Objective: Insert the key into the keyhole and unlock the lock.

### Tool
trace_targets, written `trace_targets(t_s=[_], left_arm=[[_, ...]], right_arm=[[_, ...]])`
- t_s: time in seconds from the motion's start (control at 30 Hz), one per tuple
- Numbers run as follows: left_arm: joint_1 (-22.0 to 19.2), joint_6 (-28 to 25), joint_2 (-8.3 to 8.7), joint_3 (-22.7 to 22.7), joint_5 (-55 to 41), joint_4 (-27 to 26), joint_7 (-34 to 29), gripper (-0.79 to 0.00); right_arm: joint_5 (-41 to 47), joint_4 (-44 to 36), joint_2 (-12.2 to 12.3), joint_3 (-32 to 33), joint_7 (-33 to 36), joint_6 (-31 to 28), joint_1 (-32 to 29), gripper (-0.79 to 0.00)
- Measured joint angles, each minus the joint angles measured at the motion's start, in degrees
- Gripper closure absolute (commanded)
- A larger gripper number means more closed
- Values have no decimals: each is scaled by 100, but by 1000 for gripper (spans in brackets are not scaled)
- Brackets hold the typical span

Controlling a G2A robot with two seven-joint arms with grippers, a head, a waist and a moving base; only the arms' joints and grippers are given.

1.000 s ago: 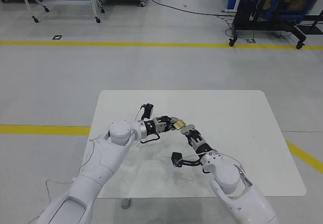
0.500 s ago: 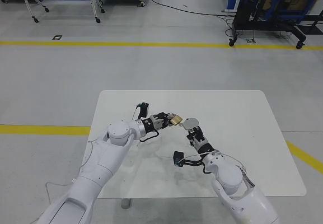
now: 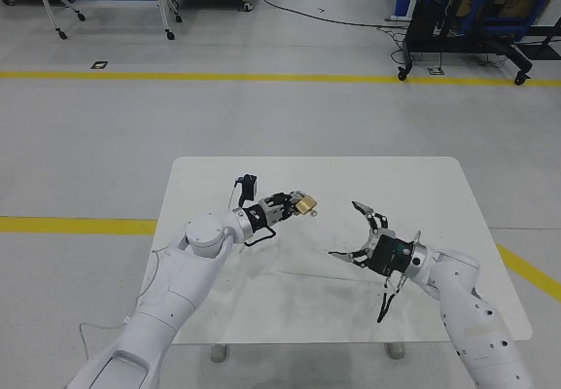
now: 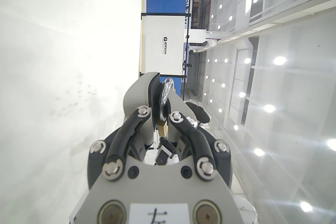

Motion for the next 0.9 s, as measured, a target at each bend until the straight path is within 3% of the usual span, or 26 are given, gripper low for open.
trace_targets(t_s=[0.07, 0.37, 0.4, 0.43, 0.47, 0.53, 0.7, 0.9], left_arm=[[2, 10, -1, -2, -11, 0, 4, 0], [145, 124, -12, -56, -264, -123, 128, 0], [181, 185, -15, -66, -338, -156, 163, 0], [203, 240, -18, -66, -368, -175, 201, 0], [215, 293, -23, -54, -373, -183, 255, 0], [204, 353, -34, -28, -368, -172, 320, 0], [72, 484, -45, -5, -269, -31, 413, 0], [-34, 609, -69, 92, -96, 96, 485, 0]], right_arm=[[50, -14, 0, -7, -3, -156, -6, -785], [68, -181, -5, -129, 138, 271, -60, -770], [37, -205, -2, -185, 130, 309, -59, -674], [-4, -206, 1, -253, 109, 325, -45, -489], [-81, -176, 2, -359, 100, 359, 0, -413], [-259, -110, -6, -541, 174, 522, 92, -363], [-574, 75, -61, -993, 522, 1276, 296, -339], [-1060, -1, -125, -1314, 1127, 2681, 240, -311]])
